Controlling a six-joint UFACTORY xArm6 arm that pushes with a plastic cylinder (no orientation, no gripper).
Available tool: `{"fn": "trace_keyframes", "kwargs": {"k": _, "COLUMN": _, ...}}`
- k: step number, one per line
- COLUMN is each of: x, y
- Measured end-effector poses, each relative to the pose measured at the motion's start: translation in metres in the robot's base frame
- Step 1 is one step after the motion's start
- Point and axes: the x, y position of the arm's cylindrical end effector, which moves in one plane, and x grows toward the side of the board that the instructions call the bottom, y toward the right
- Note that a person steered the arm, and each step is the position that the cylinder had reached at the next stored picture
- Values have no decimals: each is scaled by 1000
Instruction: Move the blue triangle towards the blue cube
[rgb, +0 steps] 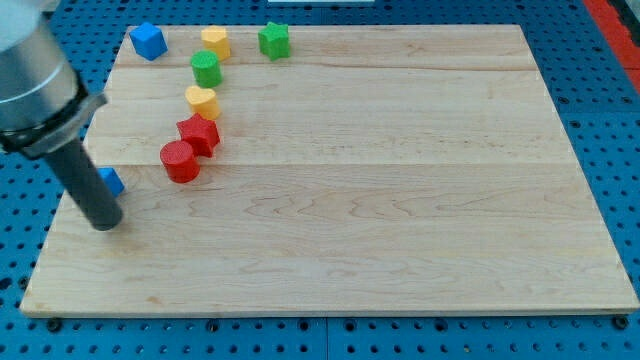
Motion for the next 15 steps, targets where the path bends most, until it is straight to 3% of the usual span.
{"fn": "trace_keyframes", "kwargs": {"k": 2, "x": -74, "y": 34}}
{"fn": "trace_keyframes", "kwargs": {"k": 3, "x": -76, "y": 57}}
{"fn": "trace_keyframes", "kwargs": {"k": 5, "x": -3, "y": 17}}
{"fn": "trace_keyframes", "kwargs": {"k": 6, "x": -32, "y": -18}}
{"fn": "trace_keyframes", "kwargs": {"k": 7, "x": -62, "y": 29}}
{"fn": "trace_keyframes", "kwargs": {"k": 8, "x": -115, "y": 30}}
{"fn": "trace_keyframes", "kwargs": {"k": 9, "x": -103, "y": 59}}
{"fn": "trace_keyframes", "kwargs": {"k": 11, "x": -24, "y": 25}}
{"fn": "trace_keyframes", "kwargs": {"k": 12, "x": -71, "y": 2}}
{"fn": "trace_keyframes", "kwargs": {"k": 13, "x": -81, "y": 32}}
{"fn": "trace_keyframes", "kwargs": {"k": 14, "x": -125, "y": 29}}
{"fn": "trace_keyframes", "kwargs": {"k": 15, "x": -110, "y": 32}}
